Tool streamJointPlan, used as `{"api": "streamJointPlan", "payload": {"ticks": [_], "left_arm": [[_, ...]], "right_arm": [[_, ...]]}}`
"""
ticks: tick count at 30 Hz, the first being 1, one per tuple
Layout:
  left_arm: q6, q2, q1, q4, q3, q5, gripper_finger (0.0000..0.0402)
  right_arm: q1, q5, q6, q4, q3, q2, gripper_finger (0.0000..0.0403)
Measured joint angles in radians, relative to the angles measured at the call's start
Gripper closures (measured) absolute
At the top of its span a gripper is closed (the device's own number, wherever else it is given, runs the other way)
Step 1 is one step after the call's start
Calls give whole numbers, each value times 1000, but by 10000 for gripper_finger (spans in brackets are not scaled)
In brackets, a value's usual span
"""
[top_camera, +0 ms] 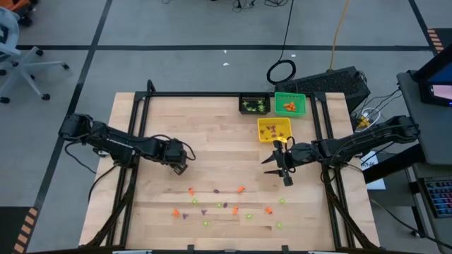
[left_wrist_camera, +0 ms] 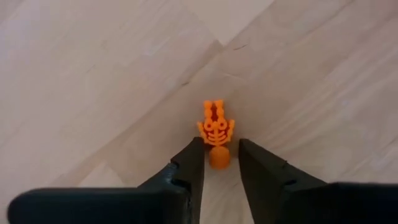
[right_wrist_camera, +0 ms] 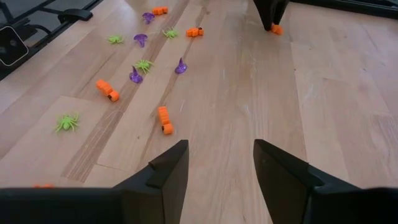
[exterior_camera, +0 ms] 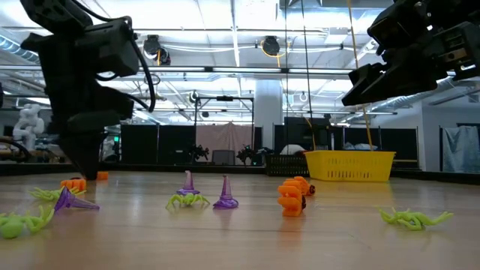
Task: Sort Halloween decoration
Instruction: Put the orange skeleton toy into the green basket
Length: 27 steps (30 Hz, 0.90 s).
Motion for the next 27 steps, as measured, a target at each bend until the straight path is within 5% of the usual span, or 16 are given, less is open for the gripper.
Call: {"api": "streamJointPlan", "payload": {"ticks": [9, 21, 27], "left_arm": [[16, 1, 0, 8, -1, 0, 391], [19, 4, -95, 27, 79, -75, 390], [139, 4, -205, 247, 136, -206, 390]], "right_arm": [[0, 0, 0, 0, 0, 0, 236], [0, 0, 0, 0, 0, 0, 236], [0, 0, 7, 5, 0, 0, 236]]}}
